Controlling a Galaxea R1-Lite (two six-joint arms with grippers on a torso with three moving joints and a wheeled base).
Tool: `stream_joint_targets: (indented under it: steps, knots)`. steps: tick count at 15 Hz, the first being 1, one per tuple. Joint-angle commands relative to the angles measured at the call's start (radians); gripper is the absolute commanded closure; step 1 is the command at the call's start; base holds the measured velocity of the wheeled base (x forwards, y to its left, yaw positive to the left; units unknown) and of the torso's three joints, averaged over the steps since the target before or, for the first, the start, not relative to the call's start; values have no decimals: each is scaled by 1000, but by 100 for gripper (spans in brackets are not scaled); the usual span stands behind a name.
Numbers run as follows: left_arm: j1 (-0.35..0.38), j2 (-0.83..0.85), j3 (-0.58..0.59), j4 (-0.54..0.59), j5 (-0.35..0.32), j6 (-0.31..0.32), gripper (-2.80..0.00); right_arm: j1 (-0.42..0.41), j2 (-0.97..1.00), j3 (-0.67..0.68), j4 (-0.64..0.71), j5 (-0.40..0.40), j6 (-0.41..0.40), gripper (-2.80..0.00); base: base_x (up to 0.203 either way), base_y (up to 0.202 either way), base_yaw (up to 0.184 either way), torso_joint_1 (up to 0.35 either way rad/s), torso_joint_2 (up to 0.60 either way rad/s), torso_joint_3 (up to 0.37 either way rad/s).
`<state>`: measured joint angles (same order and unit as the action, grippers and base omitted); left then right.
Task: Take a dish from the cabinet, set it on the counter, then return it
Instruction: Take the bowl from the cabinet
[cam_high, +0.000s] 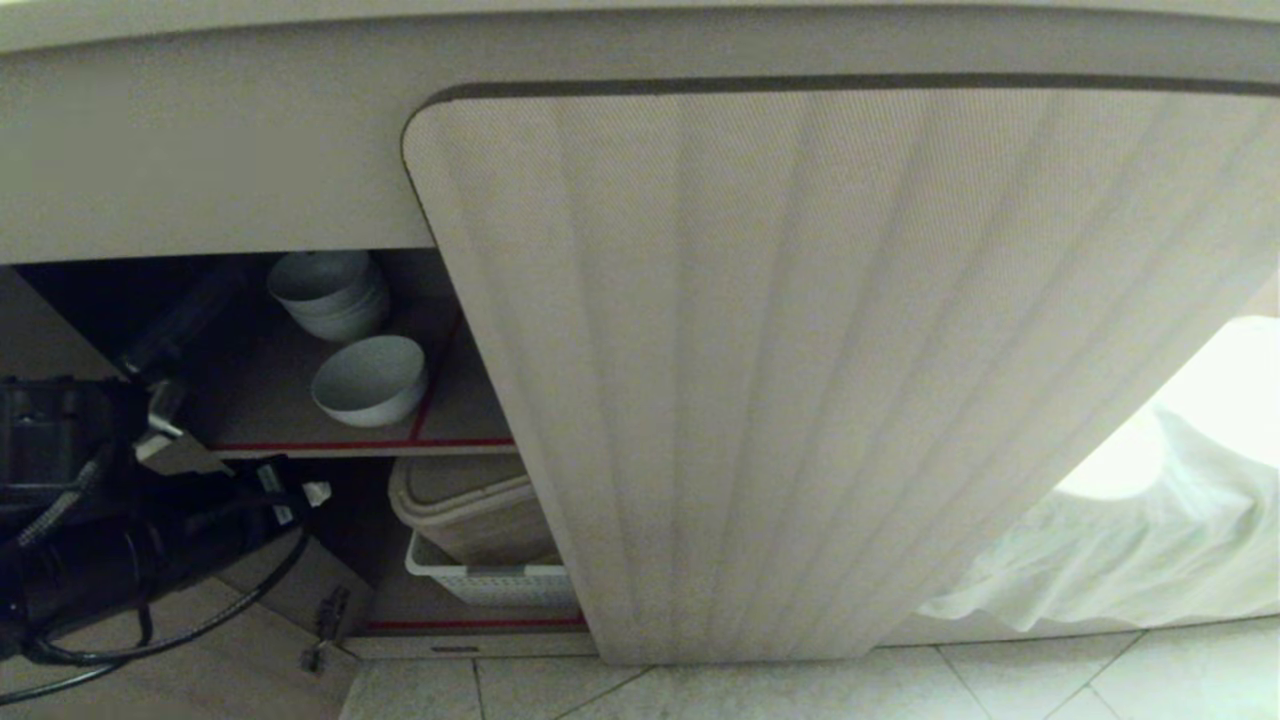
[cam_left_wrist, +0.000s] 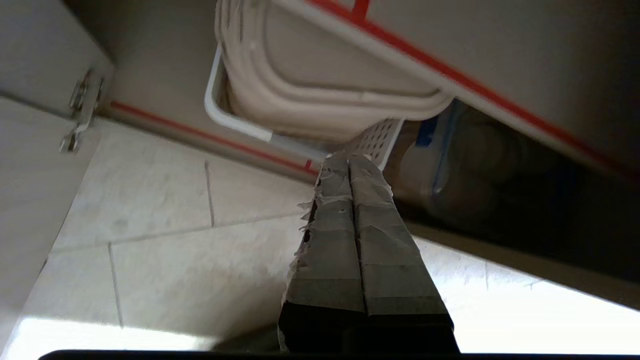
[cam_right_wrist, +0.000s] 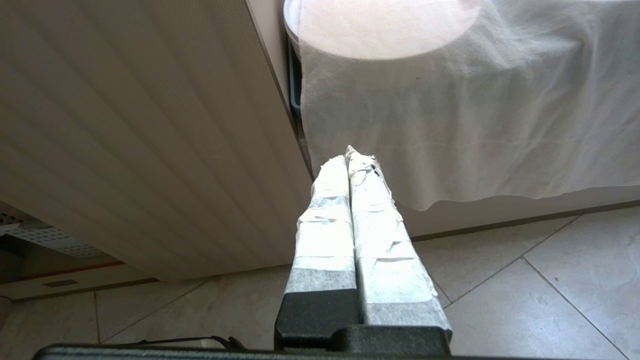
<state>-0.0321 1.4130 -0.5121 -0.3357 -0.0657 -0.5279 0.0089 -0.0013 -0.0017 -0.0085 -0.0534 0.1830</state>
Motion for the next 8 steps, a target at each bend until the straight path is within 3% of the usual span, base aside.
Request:
stream_joint_targets:
  steps: [1, 6, 8]
  knots:
    - [1, -5, 0, -5, 0, -3, 0, 0, 1, 0, -1, 0, 1, 0, 0, 0, 0, 0, 0, 0]
    - [1, -20, -2, -31, -2, -6, 0, 0, 1, 0, -1, 0, 1, 0, 0, 0, 0, 0, 0, 0]
    - [-2, -38, -3, -31, -8, -51, 0, 0, 1, 0, -1, 0, 1, 0, 0, 0, 0, 0, 0, 0]
